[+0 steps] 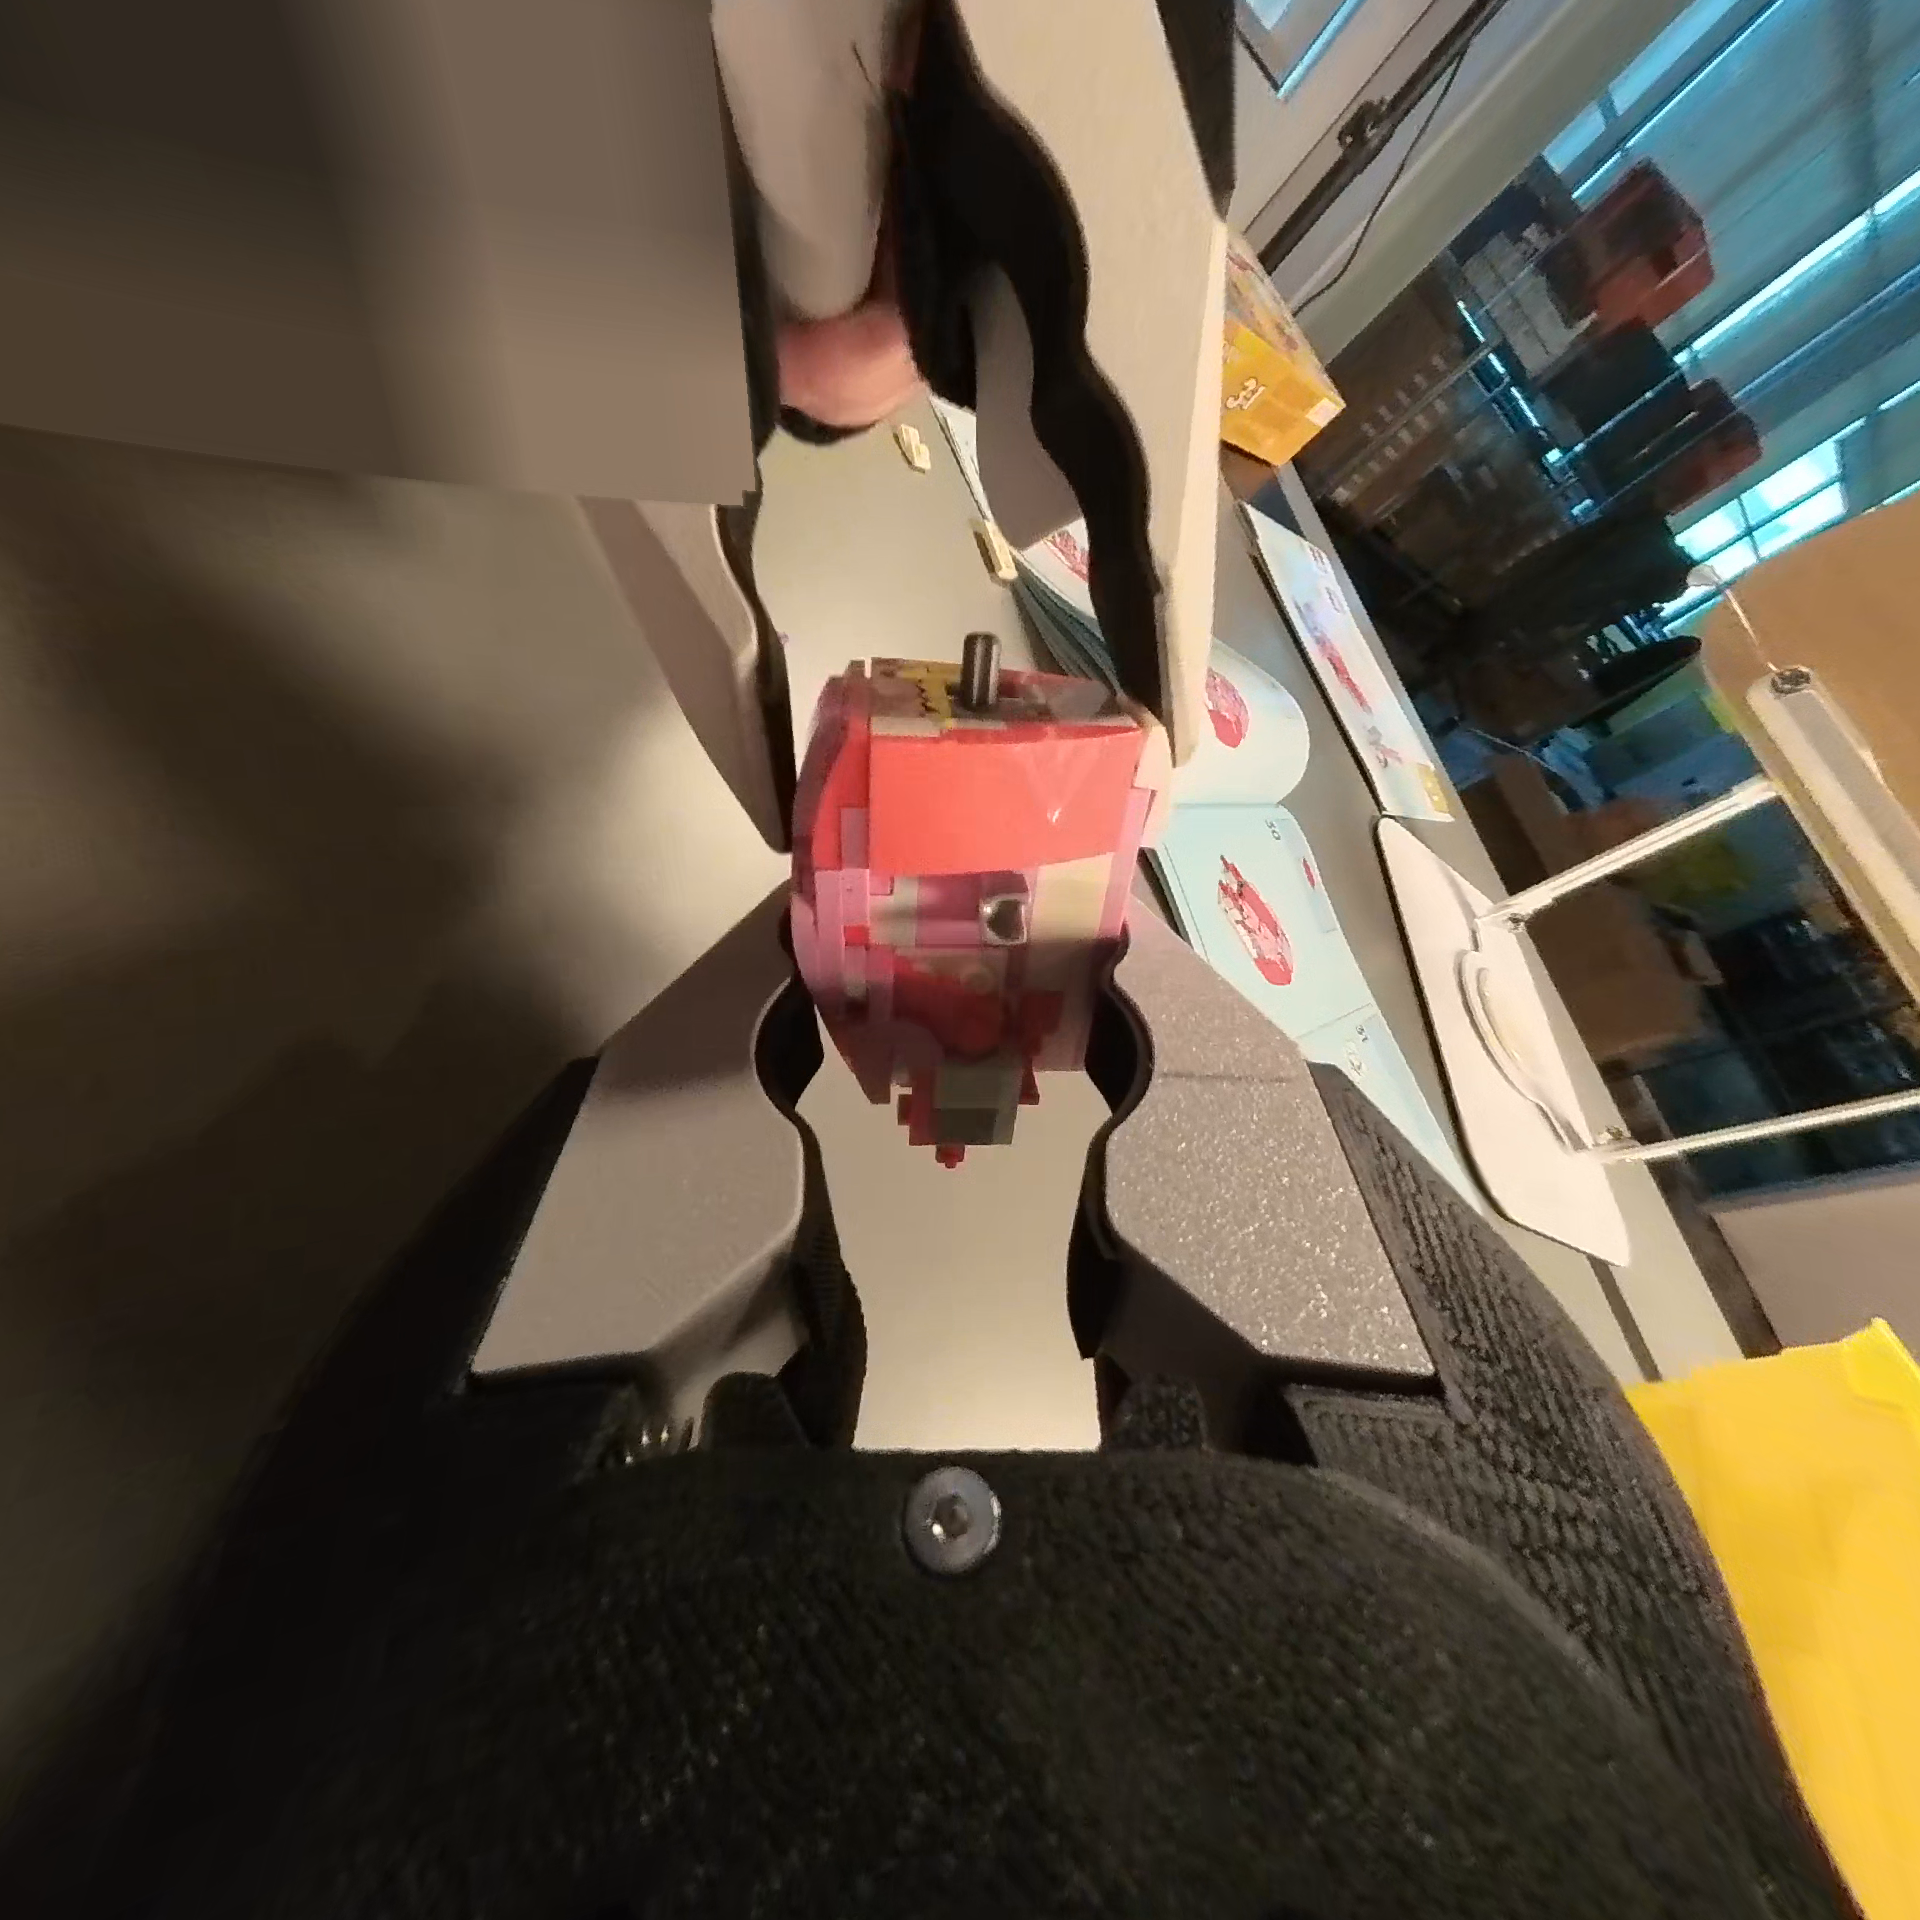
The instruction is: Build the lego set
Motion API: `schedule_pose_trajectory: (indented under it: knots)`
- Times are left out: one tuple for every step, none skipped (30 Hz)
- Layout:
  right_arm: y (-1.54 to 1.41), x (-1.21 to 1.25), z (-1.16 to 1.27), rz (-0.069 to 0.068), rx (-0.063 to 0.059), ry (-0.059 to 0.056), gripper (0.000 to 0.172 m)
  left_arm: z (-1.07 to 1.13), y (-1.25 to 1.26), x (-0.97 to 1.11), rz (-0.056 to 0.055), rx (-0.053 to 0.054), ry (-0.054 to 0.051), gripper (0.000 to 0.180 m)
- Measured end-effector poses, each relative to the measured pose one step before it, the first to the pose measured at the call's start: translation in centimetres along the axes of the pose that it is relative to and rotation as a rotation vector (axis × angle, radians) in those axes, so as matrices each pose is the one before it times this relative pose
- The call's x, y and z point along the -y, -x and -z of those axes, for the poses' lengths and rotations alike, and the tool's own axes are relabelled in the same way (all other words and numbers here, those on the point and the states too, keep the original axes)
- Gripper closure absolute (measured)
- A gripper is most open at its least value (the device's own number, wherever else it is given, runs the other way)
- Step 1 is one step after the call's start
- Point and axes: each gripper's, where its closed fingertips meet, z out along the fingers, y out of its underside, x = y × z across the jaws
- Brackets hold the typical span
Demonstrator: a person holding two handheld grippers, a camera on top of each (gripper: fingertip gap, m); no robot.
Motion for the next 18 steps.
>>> schedule_pose_trajectory:
  knots:
    - [0.006,0.054,-0.017,-0.0040,0.0013,-0.0009,0.123,0.066,0.024,0.024,0.0111,-0.0053,-0.0067,0.131]
    - [-0.023,-0.038,-0.039,0.0033,-0.0034,0.0053,0.123,0.054,0.034,-0.048,-0.0004,-0.0023,0.0026,0.131]
    - [-0.014,-0.115,-0.032,0.0066,-0.0044,0.0081,0.123,-0.023,0.010,-0.116,-0.0107,0.0012,0.0141,0.131]
    - [0.010,-0.090,-0.013,0.0043,-0.0017,0.0051,0.123,-0.041,-0.039,-0.098,-0.0100,0.0021,0.0139,0.131]
    - [-0.012,-0.071,-0.018,0.0033,-0.0028,0.0038,0.123,-0.019,-0.010,-0.056,-0.0099,0.0031,0.0095,0.131]
    - [-0.050,-0.096,-0.048,0.0032,-0.0039,0.0058,0.122,-0.031,0.011,-0.079,-0.0084,0.0035,0.0076,0.131]
    - [-0.043,-0.120,-0.053,0.0048,-0.0050,0.0070,0.122,-0.048,0.008,-0.102,-0.0013,0.0020,0.0064,0.131]
    - [-0.034,-0.122,-0.057,0.0069,-0.0058,0.0078,0.122,-0.052,0.010,-0.100,0.0020,0.0027,0.0037,0.131]
    - [-0.101,-0.054,-0.070,0.0092,-0.0123,0.0043,0.122,-0.033,0.008,-0.093,0.0011,0.0021,0.0048,0.131]
    - [-0.256,-0.009,-0.050,0.0133,-0.0229,0.0012,0.122,0.014,0.100,-0.028,0.0064,0.0069,-0.0021,0.131]
    - [-0.347,-0.007,-0.030,0.0125,-0.0275,0.0017,0.122,-0.008,0.151,0.011,0.0219,0.0077,-0.0103,0.130]
    - [-0.548,-0.007,-0.065,0.0201,-0.0447,0.0007,0.122,-0.041,0.229,0.223,0.0557,0.0062,-0.0244,0.129]
    - [-0.587,-0.036,-0.061,0.0332,-0.0523,0.0050,0.122,-0.019,0.361,0.619,0.0985,0.0021,-0.0459,0.130]
    - [-0.584,-0.073,-0.029,0.0227,-0.0466,0.0120,0.122,0.015,0.096,0.536,0.1020,-0.0244,-0.0414,0.125]
    - [-0.669,0.033,0.029,0.0048,-0.0480,0.0022,0.122,-0.056,0.464,0.145,0.0956,-0.0007,-0.0214,0.117]
    - [-0.675,0.114,0.095,0.0019,-0.0435,-0.0051,0.122,-0.088,0.839,-0.134,0.0881,0.0272,-0.0058,0.113]
    - [-0.631,0.079,0.092,0.0067,-0.0407,-0.0029,0.122,-0.087,0.619,-0.072,0.0772,0.0184,-0.0100,0.115]
    - [-0.602,-0.016,0.071,0.0135,-0.0417,0.0034,0.122,-0.115,0.139,0.096,0.0676,-0.0050,-0.0177,0.115]
